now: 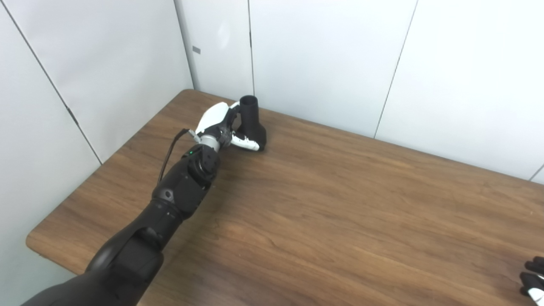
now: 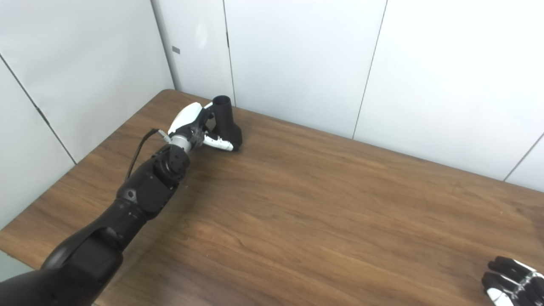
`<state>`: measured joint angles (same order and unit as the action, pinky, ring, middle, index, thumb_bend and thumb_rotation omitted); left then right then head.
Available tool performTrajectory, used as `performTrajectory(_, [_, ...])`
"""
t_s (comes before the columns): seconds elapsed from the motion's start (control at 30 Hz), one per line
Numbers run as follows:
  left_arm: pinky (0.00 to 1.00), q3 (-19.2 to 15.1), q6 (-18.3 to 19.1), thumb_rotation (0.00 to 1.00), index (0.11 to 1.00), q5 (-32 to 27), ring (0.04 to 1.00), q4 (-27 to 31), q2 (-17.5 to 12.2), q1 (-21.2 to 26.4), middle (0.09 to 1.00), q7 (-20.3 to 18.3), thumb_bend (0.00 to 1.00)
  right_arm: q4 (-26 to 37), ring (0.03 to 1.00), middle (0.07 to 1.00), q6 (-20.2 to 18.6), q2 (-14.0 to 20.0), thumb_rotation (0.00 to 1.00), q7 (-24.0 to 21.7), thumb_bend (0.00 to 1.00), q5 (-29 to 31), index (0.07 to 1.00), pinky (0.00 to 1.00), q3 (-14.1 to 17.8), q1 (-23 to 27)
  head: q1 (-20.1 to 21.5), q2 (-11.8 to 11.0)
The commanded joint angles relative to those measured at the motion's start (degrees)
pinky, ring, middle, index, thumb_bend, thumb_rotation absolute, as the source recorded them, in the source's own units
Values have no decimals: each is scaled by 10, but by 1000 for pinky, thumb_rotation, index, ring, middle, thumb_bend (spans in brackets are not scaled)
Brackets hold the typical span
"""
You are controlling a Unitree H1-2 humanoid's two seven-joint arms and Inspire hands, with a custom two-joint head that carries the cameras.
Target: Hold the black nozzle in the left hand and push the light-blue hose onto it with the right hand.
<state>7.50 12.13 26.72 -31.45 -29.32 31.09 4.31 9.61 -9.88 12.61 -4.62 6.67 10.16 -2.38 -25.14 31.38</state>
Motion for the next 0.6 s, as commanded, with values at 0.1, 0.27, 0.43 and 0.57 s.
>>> performTrajectory(0.1, [858,24,0,154,885,17,885,-47,0,-18,885,-7,1000,17,633,661,5,15,116,-2,275,3,629,532,8,2,0,1])
performTrajectory(0.27, [913,41,-39,192,876,35,865,-78,-6,-14,863,11,1000,20,641,667,1,15,99,0,279,2,633,541,8,1,2,2])
performTrajectory(0.43, [895,53,-63,202,874,46,854,-88,-9,-18,860,34,1000,22,640,663,0,15,81,0,278,2,631,544,10,0,2,4])
performTrajectory(0.57, [884,63,-59,204,878,59,854,-69,-11,-28,859,35,1000,23,645,669,0,17,42,-2,270,3,638,549,11,-1,3,6])
